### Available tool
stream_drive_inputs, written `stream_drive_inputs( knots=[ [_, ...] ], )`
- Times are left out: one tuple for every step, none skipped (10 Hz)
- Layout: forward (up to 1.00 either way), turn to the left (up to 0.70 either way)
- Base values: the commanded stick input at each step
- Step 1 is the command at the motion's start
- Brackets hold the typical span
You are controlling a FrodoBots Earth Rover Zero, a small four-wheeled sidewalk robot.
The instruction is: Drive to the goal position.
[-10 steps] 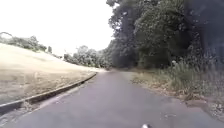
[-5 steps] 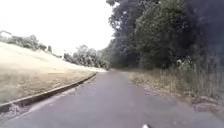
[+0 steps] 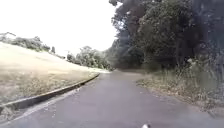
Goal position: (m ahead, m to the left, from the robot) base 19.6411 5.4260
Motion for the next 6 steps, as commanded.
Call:
stream_drive_inputs(
  knots=[
    [0.45, 0.22],
    [0.45, 0.04],
    [0.45, 0.0],
    [0.45, 0.0],
    [0.45, 0.0],
    [0.45, 0.0]
  ],
)
